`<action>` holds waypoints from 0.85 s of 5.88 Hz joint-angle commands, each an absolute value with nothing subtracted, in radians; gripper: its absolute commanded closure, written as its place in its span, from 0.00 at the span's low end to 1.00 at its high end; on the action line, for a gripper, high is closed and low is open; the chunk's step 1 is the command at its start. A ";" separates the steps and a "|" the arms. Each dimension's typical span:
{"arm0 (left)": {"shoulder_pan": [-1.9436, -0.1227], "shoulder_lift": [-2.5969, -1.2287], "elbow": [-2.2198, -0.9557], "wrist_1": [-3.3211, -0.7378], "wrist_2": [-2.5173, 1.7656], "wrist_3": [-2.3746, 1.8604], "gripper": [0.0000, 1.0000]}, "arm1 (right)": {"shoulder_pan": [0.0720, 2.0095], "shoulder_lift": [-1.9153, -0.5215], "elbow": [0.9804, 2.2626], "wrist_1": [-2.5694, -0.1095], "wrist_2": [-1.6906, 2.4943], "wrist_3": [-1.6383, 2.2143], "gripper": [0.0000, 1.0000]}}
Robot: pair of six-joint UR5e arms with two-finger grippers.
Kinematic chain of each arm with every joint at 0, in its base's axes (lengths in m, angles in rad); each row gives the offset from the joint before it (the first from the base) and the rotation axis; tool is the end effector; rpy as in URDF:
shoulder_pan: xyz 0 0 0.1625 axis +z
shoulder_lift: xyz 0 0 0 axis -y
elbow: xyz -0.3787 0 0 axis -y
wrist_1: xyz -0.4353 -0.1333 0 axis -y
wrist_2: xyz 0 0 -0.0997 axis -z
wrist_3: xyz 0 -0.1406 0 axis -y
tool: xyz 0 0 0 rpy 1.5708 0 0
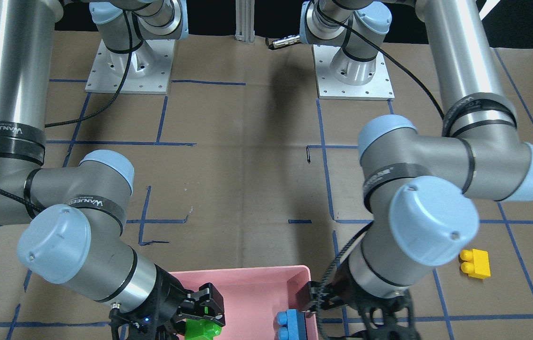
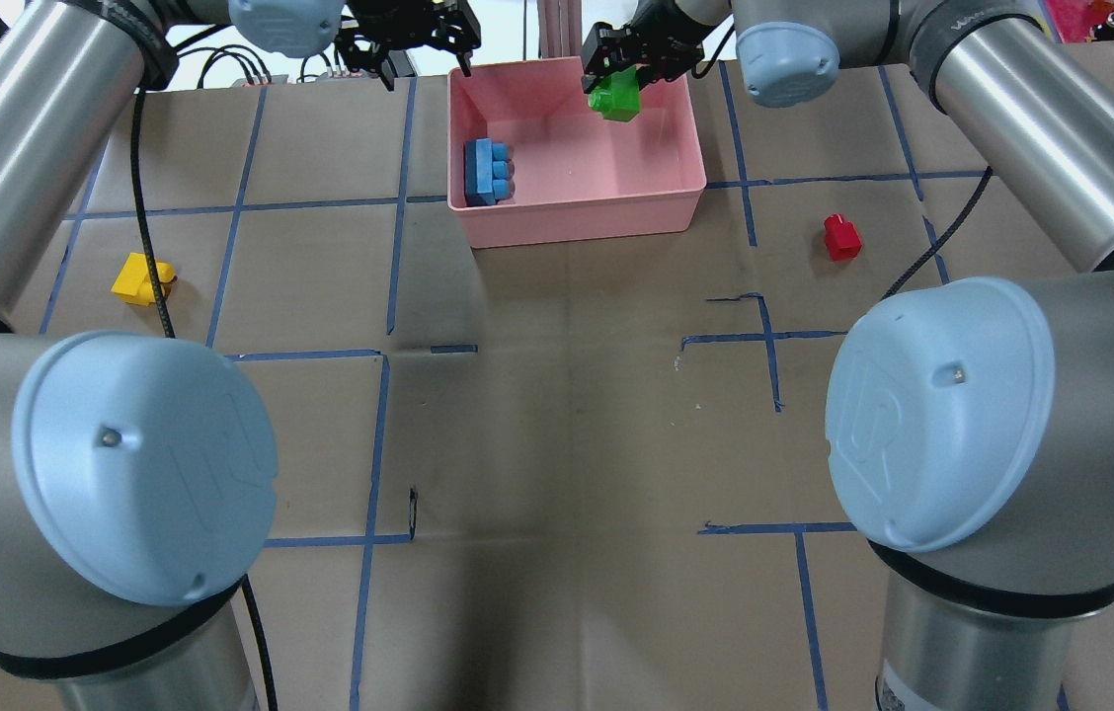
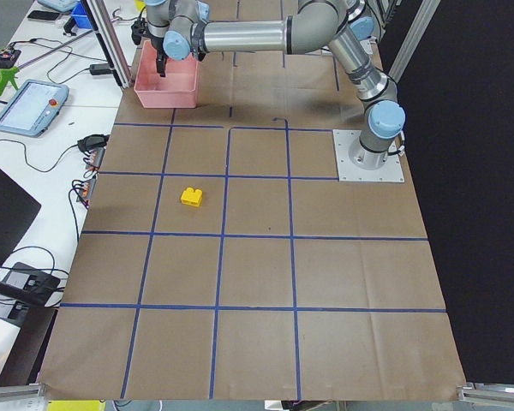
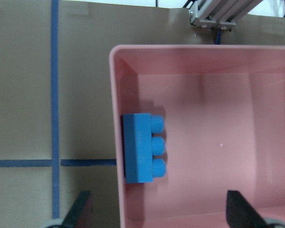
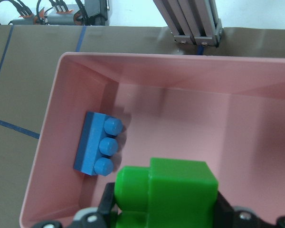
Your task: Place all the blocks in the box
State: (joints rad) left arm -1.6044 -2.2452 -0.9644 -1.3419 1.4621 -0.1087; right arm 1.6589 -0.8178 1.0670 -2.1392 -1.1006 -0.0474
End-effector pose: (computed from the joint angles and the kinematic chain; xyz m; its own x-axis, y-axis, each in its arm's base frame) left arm -0.1751 -0.7861 0.3067 -0.9907 -0.0566 0.1238 -0.0748 0.9862 -0.1476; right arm 0.2679 -0.7943 0.2437 -0.8706 -0.2646 -0.4148 -0.1249 0.9343 -0.3338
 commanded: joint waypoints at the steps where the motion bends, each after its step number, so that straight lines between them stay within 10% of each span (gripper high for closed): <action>1: -1.461 -2.162 -0.979 -1.484 1.463 0.021 0.00 | 1.677 -0.796 1.043 -2.148 -1.104 -0.025 0.00; 5: -1.174 -2.074 -1.079 -1.574 1.580 0.513 0.00 | 1.561 -0.908 1.101 -1.974 -1.273 -0.131 0.00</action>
State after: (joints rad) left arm -1.2307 -2.0987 -1.0337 -1.5718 1.5484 0.4059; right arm 1.6127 -0.8623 1.0808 -2.0437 -1.1763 -0.0768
